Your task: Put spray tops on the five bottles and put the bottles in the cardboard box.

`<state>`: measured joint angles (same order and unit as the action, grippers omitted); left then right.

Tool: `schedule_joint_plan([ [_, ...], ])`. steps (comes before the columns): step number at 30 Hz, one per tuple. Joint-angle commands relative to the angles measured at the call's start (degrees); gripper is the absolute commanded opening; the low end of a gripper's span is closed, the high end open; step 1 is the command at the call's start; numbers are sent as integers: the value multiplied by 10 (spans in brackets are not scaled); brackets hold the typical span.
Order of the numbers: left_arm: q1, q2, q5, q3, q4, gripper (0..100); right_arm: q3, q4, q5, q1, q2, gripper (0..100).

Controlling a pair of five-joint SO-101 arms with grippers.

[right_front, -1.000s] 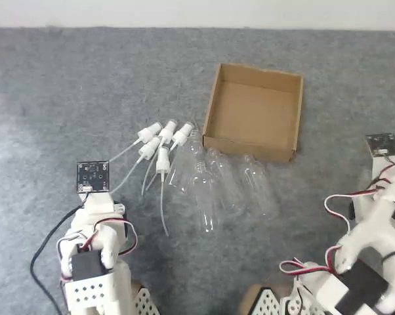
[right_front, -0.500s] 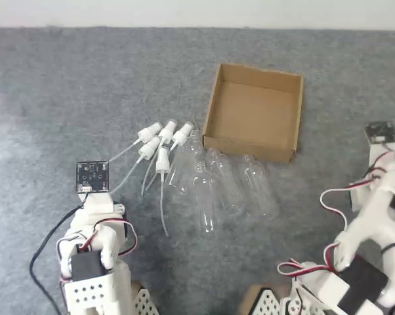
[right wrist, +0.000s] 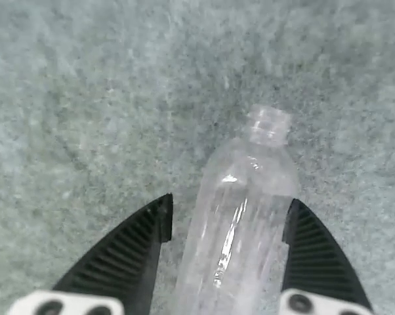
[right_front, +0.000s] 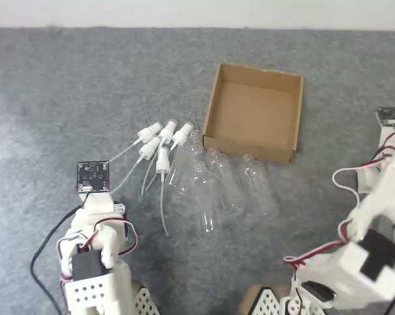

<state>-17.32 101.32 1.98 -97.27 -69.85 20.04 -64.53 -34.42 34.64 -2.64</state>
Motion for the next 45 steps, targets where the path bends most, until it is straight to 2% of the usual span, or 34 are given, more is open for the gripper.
schedule_joint_plan([
  [1, -2, 5, 1, 7, -1, 13, -63, -15, 8, -2, -31, 232],
  [11, -2, 5, 1, 7, -1, 13, -80, 7, 8, 3, -87, 221],
  [20, -1, 5, 1, 7, -1, 13, -81, 7, 3, 4, -90, 3],
  [30, -4, 5, 5, 6, 9, 13, -80, 1, 2, 10, -88, 6],
  [32, -19, 5, 54, 6, 53, 13, -80, 1, 2, 18, -87, 6],
  [36, -71, 5, 279, 15, 133, 13, -69, 7, -9, 38, -66, 6],
  [38, -69, 4, 292, 28, 150, 13, -47, 7, -42, 39, -49, 6],
  [42, -69, -2, 251, 120, 141, 20, 25, 60, -73, 37, -8, 6],
  [45, -67, -55, 237, 204, 133, 80, 77, 113, -77, 37, 18, 6],
])
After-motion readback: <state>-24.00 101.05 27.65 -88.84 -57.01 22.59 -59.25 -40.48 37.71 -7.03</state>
